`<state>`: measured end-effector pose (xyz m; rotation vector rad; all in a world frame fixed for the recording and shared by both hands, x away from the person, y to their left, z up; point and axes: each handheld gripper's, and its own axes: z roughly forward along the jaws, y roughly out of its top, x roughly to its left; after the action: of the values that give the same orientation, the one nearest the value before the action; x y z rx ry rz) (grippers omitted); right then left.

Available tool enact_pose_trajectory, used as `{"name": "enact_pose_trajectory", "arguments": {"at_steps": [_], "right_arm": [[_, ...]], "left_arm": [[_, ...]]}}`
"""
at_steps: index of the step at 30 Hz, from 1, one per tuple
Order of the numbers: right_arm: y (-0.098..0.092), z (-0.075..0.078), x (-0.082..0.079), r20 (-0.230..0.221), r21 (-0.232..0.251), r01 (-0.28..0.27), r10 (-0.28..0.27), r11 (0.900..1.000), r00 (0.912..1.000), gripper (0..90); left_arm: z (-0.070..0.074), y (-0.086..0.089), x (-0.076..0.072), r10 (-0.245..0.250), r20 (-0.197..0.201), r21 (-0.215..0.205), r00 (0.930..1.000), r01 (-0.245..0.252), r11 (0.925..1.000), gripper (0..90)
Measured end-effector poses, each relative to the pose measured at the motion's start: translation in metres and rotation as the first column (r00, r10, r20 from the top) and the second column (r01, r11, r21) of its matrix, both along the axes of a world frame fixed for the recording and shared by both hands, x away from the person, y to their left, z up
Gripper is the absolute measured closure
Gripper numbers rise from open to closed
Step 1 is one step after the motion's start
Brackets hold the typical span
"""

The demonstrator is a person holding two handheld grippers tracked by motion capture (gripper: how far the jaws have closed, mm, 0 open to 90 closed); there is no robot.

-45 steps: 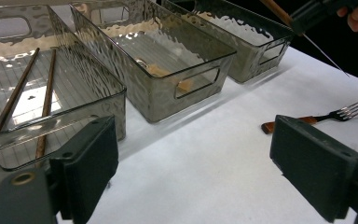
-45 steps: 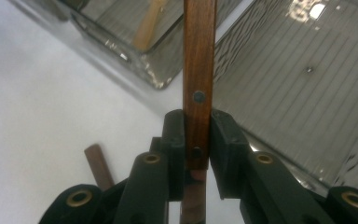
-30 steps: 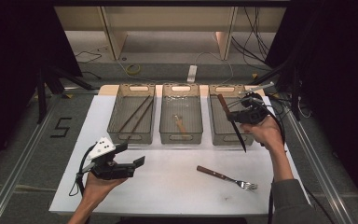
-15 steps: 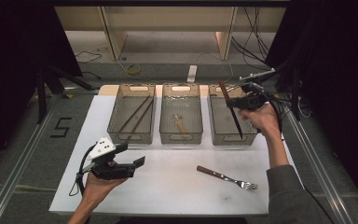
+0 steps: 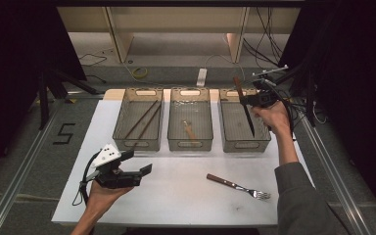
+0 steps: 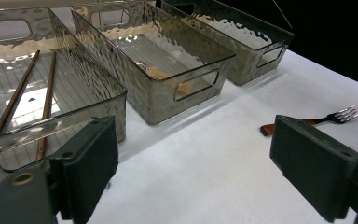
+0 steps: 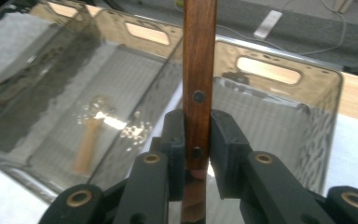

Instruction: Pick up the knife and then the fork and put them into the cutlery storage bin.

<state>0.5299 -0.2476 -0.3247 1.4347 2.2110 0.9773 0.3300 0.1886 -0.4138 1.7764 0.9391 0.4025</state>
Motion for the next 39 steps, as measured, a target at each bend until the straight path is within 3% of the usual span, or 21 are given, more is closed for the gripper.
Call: {"name": "enact_pose_trajectory", "arguments": {"at_steps": [17,39], "right_arm": [[-0.014,-0.023,0.012,0.03,-0.088,0.076,-0.074,0.993,0.9968,77.2],[-0.017,-0.049,0.012,0.003,-0.111,0.059,-0.059,0.992,0.9982,77.0]], "left_arm": [[0.0,-0.001,0.0,0.003,0.0,0.0,1.0,-0.003,1.0,14.6],[-0.001,-0.001,0.0,0.004,-0.002,0.003,1.0,-0.004,1.0,14.6]]}}
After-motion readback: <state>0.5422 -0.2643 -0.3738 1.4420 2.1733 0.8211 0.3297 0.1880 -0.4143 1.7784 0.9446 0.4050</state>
